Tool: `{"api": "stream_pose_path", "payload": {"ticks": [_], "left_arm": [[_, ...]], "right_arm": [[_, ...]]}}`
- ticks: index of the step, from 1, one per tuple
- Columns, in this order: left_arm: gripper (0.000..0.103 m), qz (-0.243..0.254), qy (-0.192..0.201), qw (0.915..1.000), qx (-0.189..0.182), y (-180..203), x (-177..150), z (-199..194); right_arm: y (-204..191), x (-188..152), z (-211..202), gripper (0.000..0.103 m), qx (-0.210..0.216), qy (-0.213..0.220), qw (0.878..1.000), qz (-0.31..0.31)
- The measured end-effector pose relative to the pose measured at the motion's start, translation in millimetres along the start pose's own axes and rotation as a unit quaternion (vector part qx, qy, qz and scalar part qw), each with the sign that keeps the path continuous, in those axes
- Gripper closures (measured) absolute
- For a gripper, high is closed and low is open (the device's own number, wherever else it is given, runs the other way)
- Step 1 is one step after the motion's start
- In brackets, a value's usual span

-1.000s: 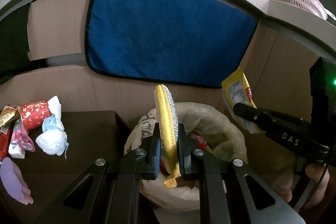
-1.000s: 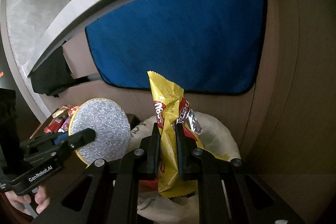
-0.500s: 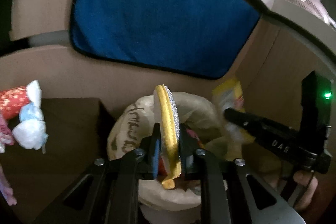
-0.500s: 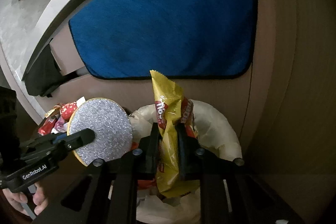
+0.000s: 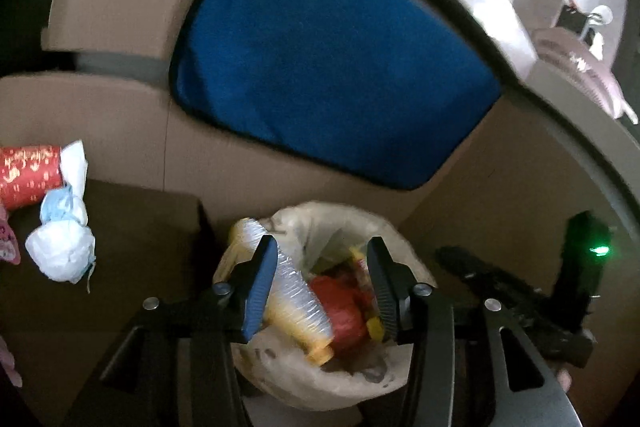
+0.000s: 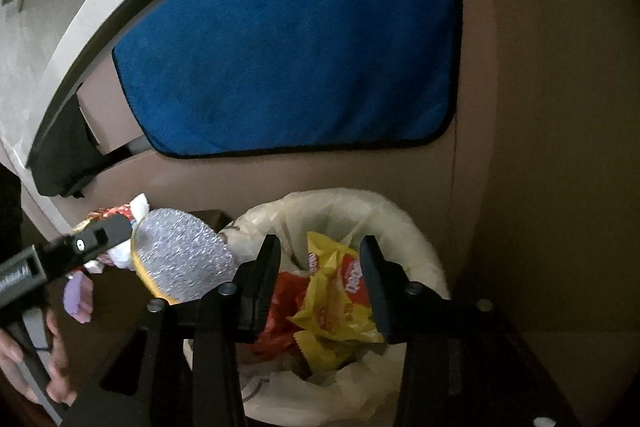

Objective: Collect trash
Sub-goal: 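Open both tools to drop the silver lid and yellow wrapper into the bin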

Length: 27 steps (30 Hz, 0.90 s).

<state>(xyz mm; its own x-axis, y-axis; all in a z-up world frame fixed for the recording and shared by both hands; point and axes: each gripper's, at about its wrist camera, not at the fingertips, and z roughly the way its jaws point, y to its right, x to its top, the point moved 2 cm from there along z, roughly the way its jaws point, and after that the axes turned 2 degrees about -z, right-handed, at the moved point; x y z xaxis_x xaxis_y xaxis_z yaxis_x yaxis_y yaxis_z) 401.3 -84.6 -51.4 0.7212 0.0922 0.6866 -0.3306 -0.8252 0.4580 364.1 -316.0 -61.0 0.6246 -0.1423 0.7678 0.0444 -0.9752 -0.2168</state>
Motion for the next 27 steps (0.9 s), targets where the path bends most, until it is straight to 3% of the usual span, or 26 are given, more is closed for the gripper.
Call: {"api": "stream_pose_path", "payload": {"ticks": [4, 7, 9, 12, 15, 21, 27], "left_arm": [[0.058, -0.017, -0.055, 0.9984, -0.001, -10.5, -10.4, 30.9], [0.067, -0.028, -0.074, 0.9968, 0.001, -15.2, -19.7, 44.6], [0.068, -0.040, -0.056, 0.9976, -0.003, -21.9, -15.6, 34.8], [0.067, -0.026, -0.018, 0.9992, 0.025, -33.7, -4.8, 10.8], [0.064, -0.046, -0.037, 0.9976, 0.036, -59.2, -4.8, 2.6], [0.064, -0.123, -0.090, 0.9882, 0.006, -106.1, -33.9, 3.4], [0.064, -0.165, -0.112, 0.9798, -0.017, -113.9, -44.4, 21.9]], "right_arm": [[3.1, 2.4, -11.9, 0.064, -0.012, 0.017, 1.000, -0.005], [5.2, 2.5, -17.2, 0.064, -0.022, 0.023, 0.999, -0.012], [6.5, 1.4, -20.9, 0.064, -0.028, 0.025, 0.999, -0.016], [8.9, -1.7, -26.0, 0.064, -0.028, 0.028, 0.999, -0.017], [13.7, -4.1, -25.4, 0.064, -0.027, 0.027, 0.999, -0.012], [15.0, -8.6, -20.2, 0.063, -0.003, 0.020, 1.000, 0.006], [9.5, -10.0, -22.6, 0.063, -0.006, 0.021, 1.000, -0.008]]}}
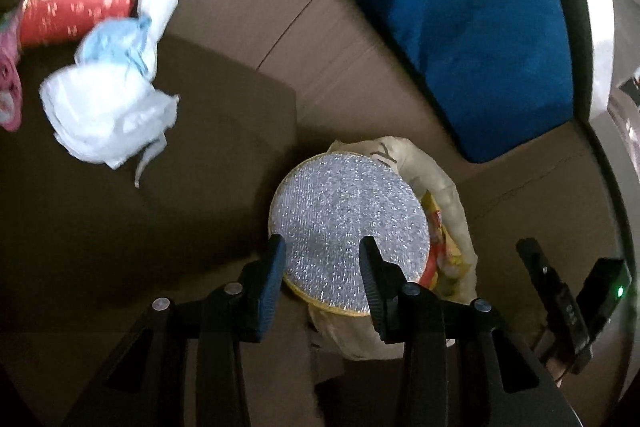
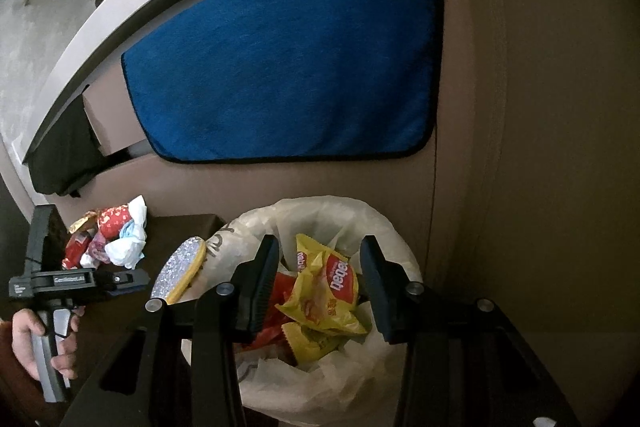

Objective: Collect trash
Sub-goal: 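Open both tools to drop the silver lid and yellow wrapper into the bin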

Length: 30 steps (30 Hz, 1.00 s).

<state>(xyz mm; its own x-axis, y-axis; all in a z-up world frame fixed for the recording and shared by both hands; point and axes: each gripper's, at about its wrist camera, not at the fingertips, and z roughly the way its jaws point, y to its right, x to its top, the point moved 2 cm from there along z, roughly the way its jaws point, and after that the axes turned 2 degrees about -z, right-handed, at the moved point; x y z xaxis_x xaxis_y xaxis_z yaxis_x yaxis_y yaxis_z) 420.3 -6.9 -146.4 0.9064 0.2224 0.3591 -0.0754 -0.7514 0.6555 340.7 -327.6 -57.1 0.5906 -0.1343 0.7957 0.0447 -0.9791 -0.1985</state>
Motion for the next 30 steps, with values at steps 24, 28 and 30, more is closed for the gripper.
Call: {"api": "stream_pose_path", "payload": {"ticks": [24, 28, 30], "left_arm": [[0.065, 0.149, -0.057, 0.9871, 0.019, 120.9, -6.2, 96.4], [0.065, 0.141, -0.056, 0.9884, -0.004, 127.7, -1.0, 88.4], [0.065, 0.156, -0.031, 0.9872, -0.008, 131.3, -1.3, 71.0]], "right_arm": [[-7.0, 22.0, -30.4, 0.063, -0.036, 0.040, 0.998, -0.024], [-10.5, 25.4, -37.0, 0.063, -0.034, 0.042, 0.998, -0.023], [-15.6, 27.4, -42.7, 0.063, -0.036, 0.047, 0.998, -0.031]]}}
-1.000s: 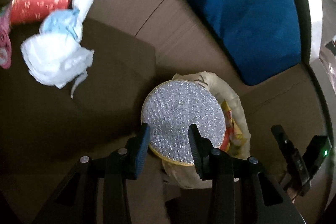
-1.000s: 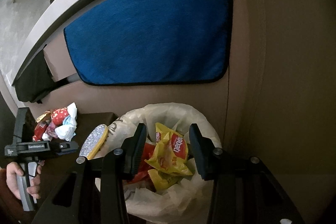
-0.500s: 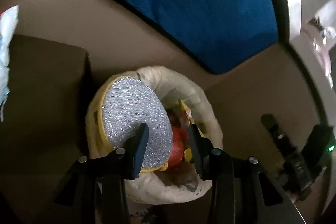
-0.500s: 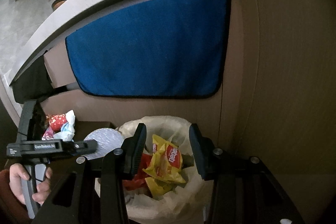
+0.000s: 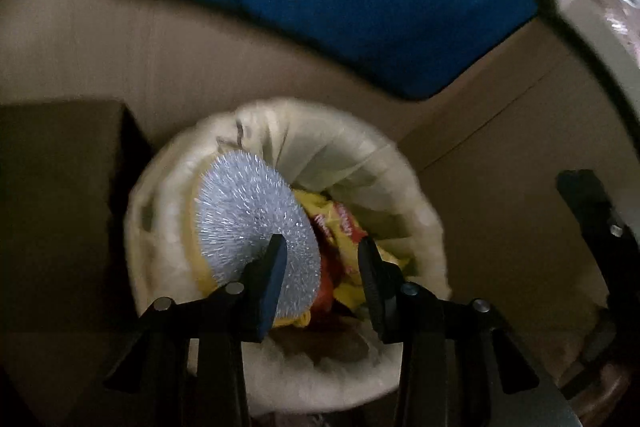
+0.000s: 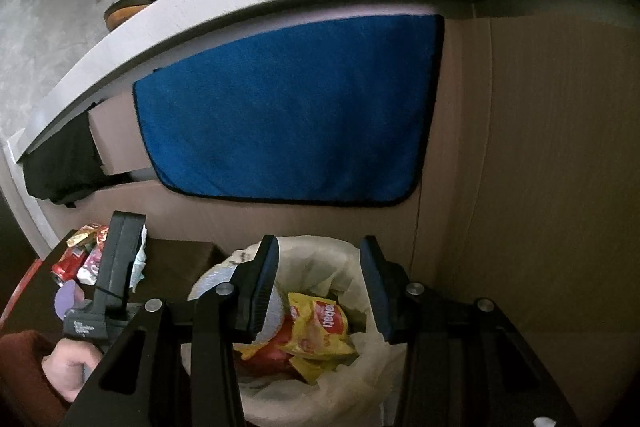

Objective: Collect trash
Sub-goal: 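Open both tools to drop the silver lid and yellow wrapper into the bin, then grasp the purple sponge with the left tool while the right tool moves to the white tissue bundle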

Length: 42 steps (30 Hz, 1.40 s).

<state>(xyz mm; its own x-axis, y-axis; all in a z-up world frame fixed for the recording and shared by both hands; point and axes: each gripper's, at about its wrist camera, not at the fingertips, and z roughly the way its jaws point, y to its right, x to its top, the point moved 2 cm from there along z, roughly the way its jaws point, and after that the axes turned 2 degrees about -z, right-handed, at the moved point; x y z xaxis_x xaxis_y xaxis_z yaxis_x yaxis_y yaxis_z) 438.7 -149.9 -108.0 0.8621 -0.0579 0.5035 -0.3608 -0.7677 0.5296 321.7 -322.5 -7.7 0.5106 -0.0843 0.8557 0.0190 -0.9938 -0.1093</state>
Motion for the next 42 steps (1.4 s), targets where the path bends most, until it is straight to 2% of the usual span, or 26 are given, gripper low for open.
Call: {"api": "stream_pose_path", "payload": {"ticks": [3, 6, 7, 9, 10, 12, 13, 15, 16, 17, 21, 26, 31, 33, 36, 38, 39, 42], "left_arm": [[0.062, 0.025, 0.063, 0.9975, 0.021, -1.4, -5.5, -49.5], [0.060, 0.023, 0.114, 0.9910, 0.067, -21.3, -13.9, -101.2], [0.060, 0.019, 0.137, 0.9849, 0.104, -33.7, -19.1, -124.9], [0.060, 0.007, 0.168, 0.9736, 0.155, -58.0, -30.6, -157.2], [0.060, -0.008, 0.186, 0.9649, 0.185, -77.0, -39.6, -180.1], [0.060, -0.030, 0.209, 0.9518, 0.223, -98.7, -53.5, -209.1], [0.060, -0.050, 0.228, 0.9371, 0.260, -116.8, -63.8, -230.4], [0.060, -0.076, 0.250, 0.9155, 0.306, -144.9, -79.6, -260.1], [0.059, -0.091, 0.254, 0.9083, 0.320, -158.0, -86.9, -269.8], [0.059, -0.104, 0.253, 0.9053, 0.325, -169.5, -92.6, -274.6], [0.059, -0.181, 0.216, 0.9111, 0.301, -218.5, -109.1, -272.2], [0.058, -0.211, 0.178, 0.9243, 0.264, -241.2, -114.2, -242.8], [0.051, -0.247, 0.189, 0.9175, 0.248, -250.0, -122.1, -236.3], [0.051, -0.245, 0.192, 0.9162, 0.253, -245.5, -121.0, -232.7], [0.049, -0.231, 0.182, 0.9199, 0.259, -237.7, -112.1, -222.8], [0.050, -0.213, 0.170, 0.9308, 0.244, -228.0, -102.2, -214.5], [0.050, -0.205, 0.168, 0.9336, 0.242, -222.9, -98.5, -212.9], [0.060, -0.178, 0.164, 0.9330, 0.266, -207.8, -92.3, -205.3]], "right_arm": [[-8.9, 2.7, -5.8, 0.062, -0.001, 0.006, 1.000, -0.015], [-20.4, 2.9, -5.7, 0.062, 0.011, 0.007, 1.000, -0.017], [-25.9, 2.6, -4.5, 0.062, 0.018, 0.007, 1.000, -0.017], [-36.8, 1.1, -2.4, 0.062, 0.031, 0.008, 0.999, -0.017], [-44.5, 0.1, 0.0, 0.062, 0.040, 0.008, 0.999, -0.018], [-62.2, -0.9, 6.7, 0.062, 0.056, 0.007, 0.998, -0.021], [-71.7, -2.1, 8.8, 0.062, 0.063, 0.007, 0.998, -0.022], [-93.3, -5.1, 15.1, 0.062, 0.082, 0.006, 0.996, -0.029], [-103.8, -6.7, 18.5, 0.062, 0.090, 0.004, 0.995, -0.032], [-115.9, -8.8, 22.5, 0.062, 0.100, 0.001, 0.994, -0.034], [-163.1, -19.8, 39.5, 0.062, 0.142, -0.019, 0.989, -0.043], [-204.6, -37.0, 55.0, 0.062, 0.168, -0.048, 0.982, -0.065], [-215.1, -49.2, 63.9, 0.062, 0.168, -0.068, 0.980, -0.080], [-211.1, -53.0, 67.5, 0.062, 0.163, -0.073, 0.981, -0.079], [-200.6, -57.1, 72.6, 0.062, 0.157, -0.083, 0.982, -0.067], [-194.8, -58.6, 74.4, 0.062, 0.155, -0.087, 0.982, -0.059], [-192.8, -59.7, 74.6, 0.062, 0.153, -0.087, 0.983, -0.058], [-188.5, -63.2, 74.3, 0.062, 0.144, -0.090, 0.983, -0.063]]}}
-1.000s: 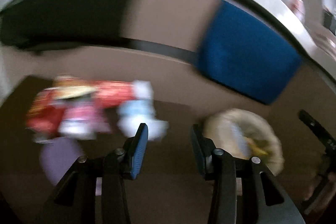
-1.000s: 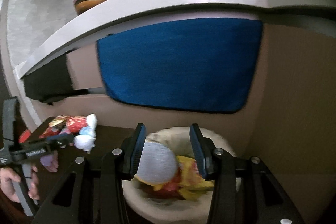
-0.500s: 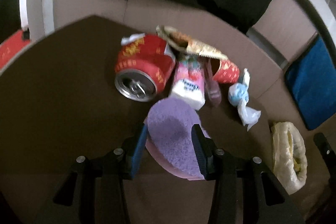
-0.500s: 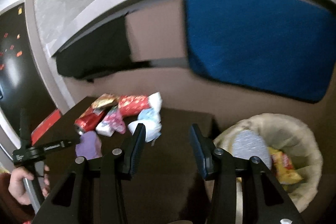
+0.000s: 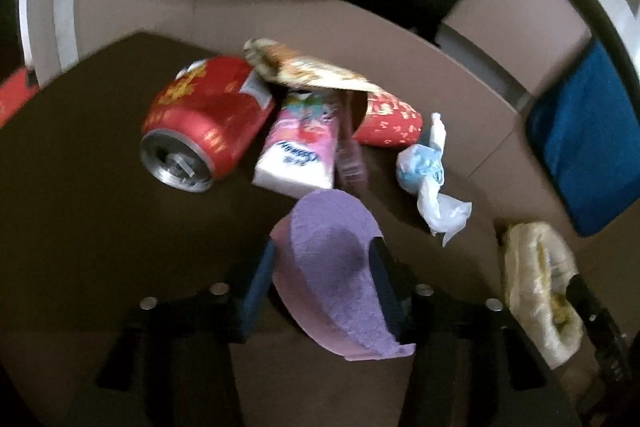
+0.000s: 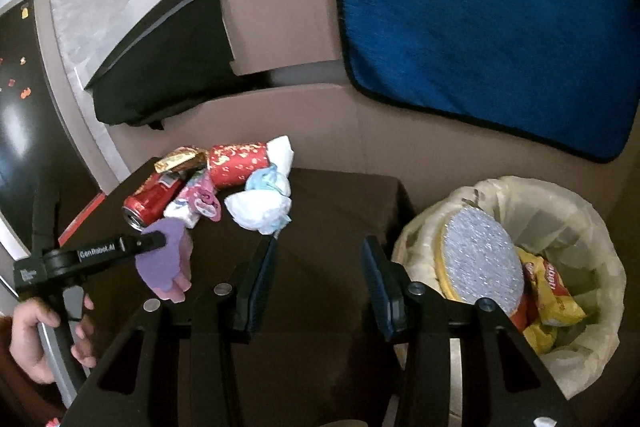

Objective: Collect trash
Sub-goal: 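Grasp the purple sponge with the left tool while the right tool moves to the white tissue bundle, then grasp the white-and-blue tissue bundle with the right tool and lift it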

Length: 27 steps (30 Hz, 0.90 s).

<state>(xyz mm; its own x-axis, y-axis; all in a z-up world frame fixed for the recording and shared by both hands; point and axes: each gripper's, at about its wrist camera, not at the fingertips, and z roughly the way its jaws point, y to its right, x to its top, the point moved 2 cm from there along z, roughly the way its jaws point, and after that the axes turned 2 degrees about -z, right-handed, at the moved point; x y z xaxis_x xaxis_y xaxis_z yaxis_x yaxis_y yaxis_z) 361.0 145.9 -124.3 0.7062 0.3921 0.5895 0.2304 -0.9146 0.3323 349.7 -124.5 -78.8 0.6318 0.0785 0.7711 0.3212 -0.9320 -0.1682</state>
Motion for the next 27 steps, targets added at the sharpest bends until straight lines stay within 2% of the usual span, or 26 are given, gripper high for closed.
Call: {"api": "stream_pose_path", "payload": {"ticks": [1, 6, 9, 13, 17, 20, 24, 27], "left_arm": [[0.063, 0.017, 0.006, 0.9998, 0.012, 7.5, -0.6, -0.6], [0.072, 0.043, 0.015, 0.9990, -0.005, 8.5, -1.8, -4.6], [0.076, 0.052, 0.011, 0.9984, -0.017, -5.5, -2.7, -17.2], [0.077, 0.083, 0.021, 0.9963, 0.000, -29.6, -2.0, -41.8], [0.080, 0.095, -0.004, 0.9953, -0.017, -56.9, 3.0, -59.7], [0.080, 0.104, -0.024, 0.9935, -0.040, -70.1, 4.7, -65.6], [0.078, 0.103, -0.018, 0.9935, -0.043, -78.5, 2.5, -67.3], [0.064, 0.066, -0.018, 0.9956, -0.063, -86.0, 3.4, -68.4]], "right_arm": [[0.8, -1.1, -0.1, 0.062, -0.003, -0.001, 1.000, -0.001], [1.7, -1.2, 2.3, 0.062, -0.003, -0.010, 1.000, -0.004], [-6.7, 2.6, 8.4, 0.062, 0.006, -0.015, 1.000, -0.017], [-30.6, 11.1, 29.6, 0.062, 0.029, -0.027, 0.998, -0.051], [-55.5, 28.7, 68.2, 0.062, 0.057, -0.038, 0.995, -0.074], [-63.4, 48.3, 100.8, 0.062, 0.063, -0.038, 0.996, -0.053], [-70.9, 60.9, 146.5, 0.062, 0.037, -0.060, 0.997, -0.043], [-73.8, 59.3, 174.1, 0.062, 0.022, -0.089, 0.995, -0.039]]}}
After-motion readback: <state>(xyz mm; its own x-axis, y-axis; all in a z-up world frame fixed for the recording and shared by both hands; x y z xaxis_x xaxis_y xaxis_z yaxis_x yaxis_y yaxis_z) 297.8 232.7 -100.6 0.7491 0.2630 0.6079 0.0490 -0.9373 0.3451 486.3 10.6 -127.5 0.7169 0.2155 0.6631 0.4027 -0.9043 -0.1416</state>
